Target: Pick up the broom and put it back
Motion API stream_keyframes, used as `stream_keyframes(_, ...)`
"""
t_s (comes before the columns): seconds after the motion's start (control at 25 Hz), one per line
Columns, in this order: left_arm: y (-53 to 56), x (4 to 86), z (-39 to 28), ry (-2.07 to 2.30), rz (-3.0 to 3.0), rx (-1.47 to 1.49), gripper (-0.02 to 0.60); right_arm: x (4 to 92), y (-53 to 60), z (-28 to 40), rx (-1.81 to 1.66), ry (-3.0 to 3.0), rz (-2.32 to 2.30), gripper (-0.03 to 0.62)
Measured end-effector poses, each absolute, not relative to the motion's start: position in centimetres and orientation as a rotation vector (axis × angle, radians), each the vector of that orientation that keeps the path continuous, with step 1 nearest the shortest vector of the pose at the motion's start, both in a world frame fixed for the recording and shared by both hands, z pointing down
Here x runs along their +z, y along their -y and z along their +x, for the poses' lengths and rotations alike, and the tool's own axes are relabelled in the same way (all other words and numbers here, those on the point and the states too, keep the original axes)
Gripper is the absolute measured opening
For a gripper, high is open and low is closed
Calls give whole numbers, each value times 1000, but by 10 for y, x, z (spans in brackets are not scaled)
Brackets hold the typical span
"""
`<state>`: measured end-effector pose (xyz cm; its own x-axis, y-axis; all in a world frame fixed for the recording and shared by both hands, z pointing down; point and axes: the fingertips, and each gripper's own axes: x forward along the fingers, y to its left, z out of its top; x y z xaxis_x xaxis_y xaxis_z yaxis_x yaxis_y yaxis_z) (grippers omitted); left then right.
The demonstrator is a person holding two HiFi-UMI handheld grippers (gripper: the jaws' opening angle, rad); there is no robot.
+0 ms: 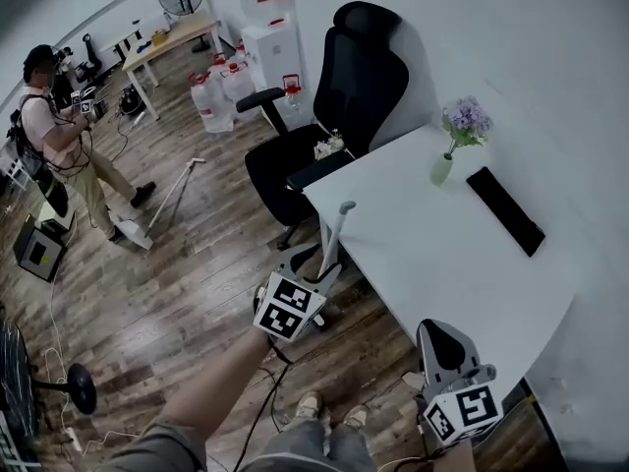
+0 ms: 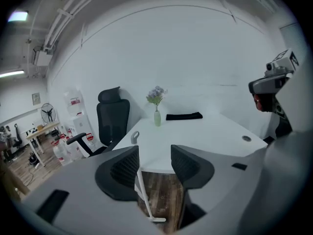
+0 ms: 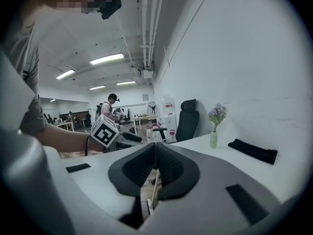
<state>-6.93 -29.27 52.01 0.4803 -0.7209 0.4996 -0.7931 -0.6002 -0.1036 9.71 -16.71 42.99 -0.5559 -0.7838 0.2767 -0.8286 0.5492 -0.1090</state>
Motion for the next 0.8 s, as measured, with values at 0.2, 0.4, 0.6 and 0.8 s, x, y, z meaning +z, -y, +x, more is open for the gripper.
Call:
stream_keyframes(0.2,248,457,-67,1321,2653,721,187,375,142,97,251,2632,1358,34)
stream_keyframes(0.4,211,393,-69,1312,2690,541,149,325,118,99,128,2688,1380,34)
stream_keyframes(0.6,172,345,-70,1343,2755,507,127,289,95,98,70,2734,1362,34)
stream_keyframes(0.8,137,324,-65,1376,2827,565,105,271,76,96,48,2762,1337,34)
